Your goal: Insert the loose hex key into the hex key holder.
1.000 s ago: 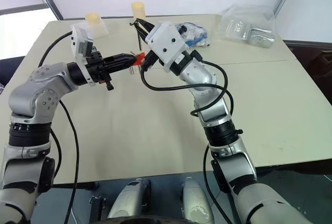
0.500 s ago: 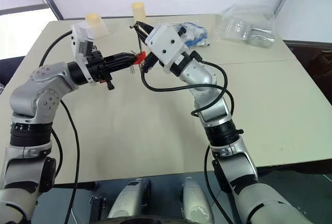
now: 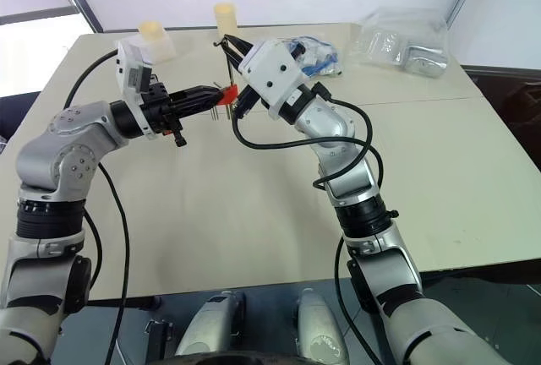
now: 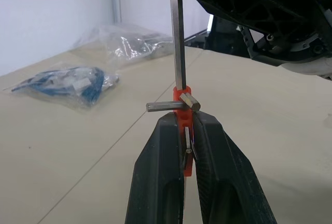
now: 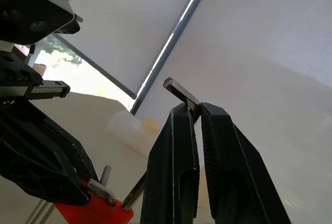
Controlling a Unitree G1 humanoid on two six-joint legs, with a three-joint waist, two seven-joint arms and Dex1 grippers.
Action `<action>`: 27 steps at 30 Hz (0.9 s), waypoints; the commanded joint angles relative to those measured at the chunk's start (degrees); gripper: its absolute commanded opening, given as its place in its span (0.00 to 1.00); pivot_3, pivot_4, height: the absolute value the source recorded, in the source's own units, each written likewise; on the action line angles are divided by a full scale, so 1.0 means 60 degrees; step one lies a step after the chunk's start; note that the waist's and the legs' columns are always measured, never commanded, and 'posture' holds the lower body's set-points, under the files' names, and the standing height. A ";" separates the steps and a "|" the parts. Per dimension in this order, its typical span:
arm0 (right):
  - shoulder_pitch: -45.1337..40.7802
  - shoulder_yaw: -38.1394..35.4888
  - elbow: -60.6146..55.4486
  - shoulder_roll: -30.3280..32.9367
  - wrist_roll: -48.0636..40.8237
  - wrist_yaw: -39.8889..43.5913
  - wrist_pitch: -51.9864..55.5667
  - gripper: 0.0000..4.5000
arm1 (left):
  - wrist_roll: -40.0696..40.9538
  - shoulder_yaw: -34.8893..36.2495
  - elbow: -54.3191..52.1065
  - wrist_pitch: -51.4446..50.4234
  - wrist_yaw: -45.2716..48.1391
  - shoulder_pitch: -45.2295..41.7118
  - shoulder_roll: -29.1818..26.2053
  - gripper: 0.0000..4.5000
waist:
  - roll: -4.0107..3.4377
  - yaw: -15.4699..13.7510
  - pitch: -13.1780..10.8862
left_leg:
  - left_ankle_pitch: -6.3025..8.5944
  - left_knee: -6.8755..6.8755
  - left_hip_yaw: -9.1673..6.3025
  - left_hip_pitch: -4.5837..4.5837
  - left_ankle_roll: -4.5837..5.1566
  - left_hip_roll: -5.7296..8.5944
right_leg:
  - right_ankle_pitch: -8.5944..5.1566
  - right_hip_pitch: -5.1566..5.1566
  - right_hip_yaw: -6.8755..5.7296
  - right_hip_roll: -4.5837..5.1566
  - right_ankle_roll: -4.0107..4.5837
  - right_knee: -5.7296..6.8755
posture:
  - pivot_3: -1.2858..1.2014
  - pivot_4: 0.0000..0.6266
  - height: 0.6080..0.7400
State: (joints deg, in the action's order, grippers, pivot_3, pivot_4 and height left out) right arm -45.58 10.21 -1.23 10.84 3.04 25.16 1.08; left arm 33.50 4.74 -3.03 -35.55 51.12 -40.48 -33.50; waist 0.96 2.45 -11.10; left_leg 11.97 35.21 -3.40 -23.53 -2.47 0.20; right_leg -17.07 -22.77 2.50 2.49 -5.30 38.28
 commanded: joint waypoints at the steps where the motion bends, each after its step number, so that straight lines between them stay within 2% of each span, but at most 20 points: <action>1: -0.0213 -0.0181 -0.0164 0.0020 -0.0114 -0.0022 -0.0106 0.01 | 0.0018 0.0180 -0.0132 0.0231 0.0060 -0.0272 -0.0072 0.00 | 0.0000 -0.0001 0.0000 | 0.0000 0.0000 -0.0001 0.0000 0.0000 0.0000 | 0.0000 0.0000 0.0000 0.0000 0.0000 0.0000 | 0.52 0.24 1.00; 14: -0.0210 -0.0180 -0.0183 -0.0001 -0.0181 0.0019 -0.0056 0.01 | 0.0053 0.0245 -0.0062 0.0274 0.0011 -0.0338 -0.0028 0.00 | 0.0000 -0.0001 0.0000 | 0.0000 -0.0001 0.0000 0.0000 0.0000 0.0000 | 0.0000 0.0000 0.0000 0.0000 0.0000 -0.0001 | 0.52 0.24 1.00; 15: -0.0207 -0.0176 -0.0187 -0.0002 -0.0185 0.0024 -0.0052 0.17 | 0.0054 0.0248 -0.0062 0.0275 0.0006 -0.0339 -0.0028 0.00 | 0.0000 0.0000 0.0000 | 0.0000 -0.0001 -0.0001 0.0000 0.0000 0.0000 | 0.0000 0.0000 0.0000 0.0000 0.0000 -0.0001 | 0.52 0.24 1.00; 17: -0.0191 -0.0149 -0.0209 0.0001 -0.0187 0.0047 -0.0060 0.32 | 0.0059 0.0256 -0.0066 0.0277 -0.0002 -0.0345 -0.0030 0.00 | 0.0000 -0.0001 0.0000 | 0.0000 -0.0001 0.0000 0.0000 0.0000 0.0000 | 0.0000 0.0000 0.0000 0.0000 0.0000 -0.0001 | 0.52 0.24 1.00; 21: -0.0127 -0.0065 -0.0293 0.0013 -0.0214 0.0151 0.0030 0.76 | 0.0078 0.0288 -0.0054 0.0282 -0.0024 -0.0376 -0.0029 0.00 | 0.0000 -0.0001 0.0000 | 0.0000 -0.0001 -0.0001 0.0000 0.0000 0.0000 | 0.0000 0.0000 0.0000 0.0000 0.0000 -0.0001 | 0.52 0.24 1.00; 22: -0.0061 -0.0013 -0.0375 0.0046 -0.0253 0.0277 0.0067 0.92 | 0.0083 0.0295 -0.0047 0.0286 -0.0030 -0.0386 -0.0023 0.00 | 0.0000 -0.0001 0.0000 | 0.0000 -0.0001 0.0000 0.0000 0.0000 0.0000 | 0.0000 0.0000 0.0000 0.0000 0.0000 -0.0001 | 0.52 0.24 1.00; 23: 0.0006 0.0024 -0.0464 0.0081 -0.0296 0.0396 0.0097 0.99 | 0.0088 0.0298 -0.0043 0.0283 -0.0038 -0.0394 -0.0017 0.00 | 0.0000 -0.0001 0.0000 | 0.0000 -0.0001 -0.0001 0.0000 0.0000 0.0000 | 0.0000 0.0000 0.0000 0.0000 0.0000 -0.0001 | 0.52 0.24 1.00; 27: 0.0387 0.0030 -0.0992 0.0367 -0.0588 0.0939 0.0448 0.99 | 0.0107 0.0269 -0.0053 0.0281 -0.0042 -0.0378 0.0015 0.00 | 0.0000 -0.0011 0.0000 | 0.0000 -0.0002 -0.0001 0.0000 0.0000 0.0000 | 0.0000 0.0000 0.0000 0.0000 0.0000 -0.0003 | 0.52 0.24 1.00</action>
State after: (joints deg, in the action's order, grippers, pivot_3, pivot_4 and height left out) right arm -43.47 10.80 -3.22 12.36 1.14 29.41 3.29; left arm 33.49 4.90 -2.33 -34.83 50.81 -41.30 -33.40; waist 0.96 2.38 -11.10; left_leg 11.97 35.20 -3.40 -23.53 -2.47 0.20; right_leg -17.07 -22.76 2.50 2.50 -5.30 38.26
